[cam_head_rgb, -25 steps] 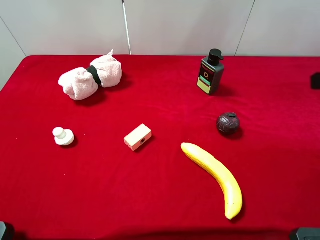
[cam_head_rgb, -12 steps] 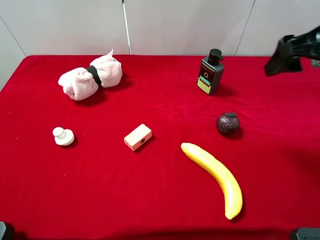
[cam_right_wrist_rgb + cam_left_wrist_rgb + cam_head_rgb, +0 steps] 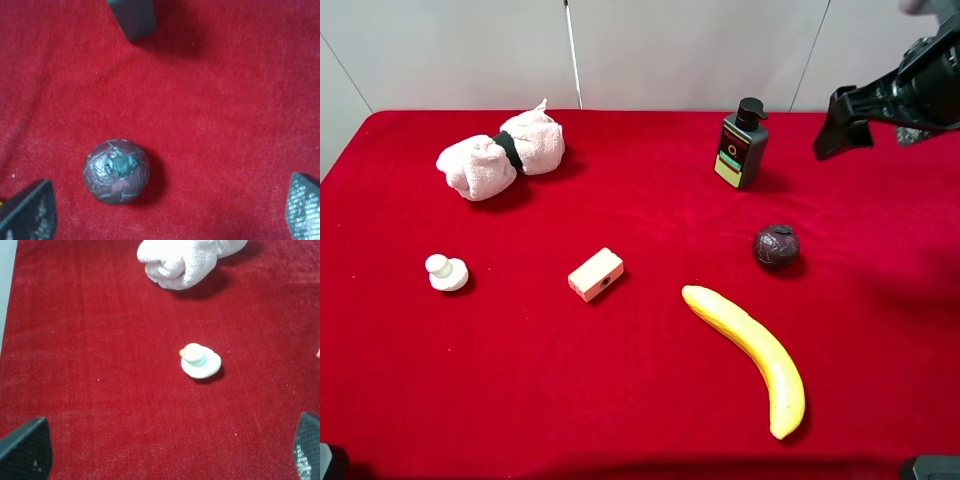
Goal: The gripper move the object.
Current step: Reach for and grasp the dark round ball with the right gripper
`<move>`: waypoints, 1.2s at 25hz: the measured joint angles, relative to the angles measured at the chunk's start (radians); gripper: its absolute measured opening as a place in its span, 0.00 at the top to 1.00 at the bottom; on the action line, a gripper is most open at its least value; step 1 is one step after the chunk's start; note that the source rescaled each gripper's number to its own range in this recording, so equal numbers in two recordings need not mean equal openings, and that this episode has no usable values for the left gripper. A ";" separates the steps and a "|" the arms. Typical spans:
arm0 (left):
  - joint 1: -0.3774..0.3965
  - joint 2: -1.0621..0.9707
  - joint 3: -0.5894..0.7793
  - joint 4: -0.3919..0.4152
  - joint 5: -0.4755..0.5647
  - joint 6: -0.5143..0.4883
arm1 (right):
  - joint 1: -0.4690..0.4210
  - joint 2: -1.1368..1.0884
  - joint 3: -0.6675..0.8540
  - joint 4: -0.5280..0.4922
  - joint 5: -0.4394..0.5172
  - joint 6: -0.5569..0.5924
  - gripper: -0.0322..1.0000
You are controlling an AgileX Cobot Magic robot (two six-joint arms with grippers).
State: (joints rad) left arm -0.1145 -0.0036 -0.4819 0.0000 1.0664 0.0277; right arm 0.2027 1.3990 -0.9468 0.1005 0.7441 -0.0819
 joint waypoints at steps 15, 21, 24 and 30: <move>0.000 0.000 0.000 0.000 0.000 0.000 | 0.000 0.180 -0.001 0.004 -0.055 0.000 0.00; 0.000 0.000 0.000 0.000 0.000 0.000 | 0.000 0.245 -0.001 0.004 -0.089 0.000 0.00; 0.000 0.000 0.000 0.000 0.000 0.000 | 0.000 0.270 -0.001 0.004 -0.102 0.000 0.00; 0.000 0.000 0.000 0.000 0.000 0.000 | 0.000 0.316 -0.001 0.004 -0.112 0.000 0.00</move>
State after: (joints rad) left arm -0.1145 -0.0036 -0.4819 0.0000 1.0664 0.0277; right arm 0.2027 1.7155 -0.9476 0.1042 0.6326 -0.0819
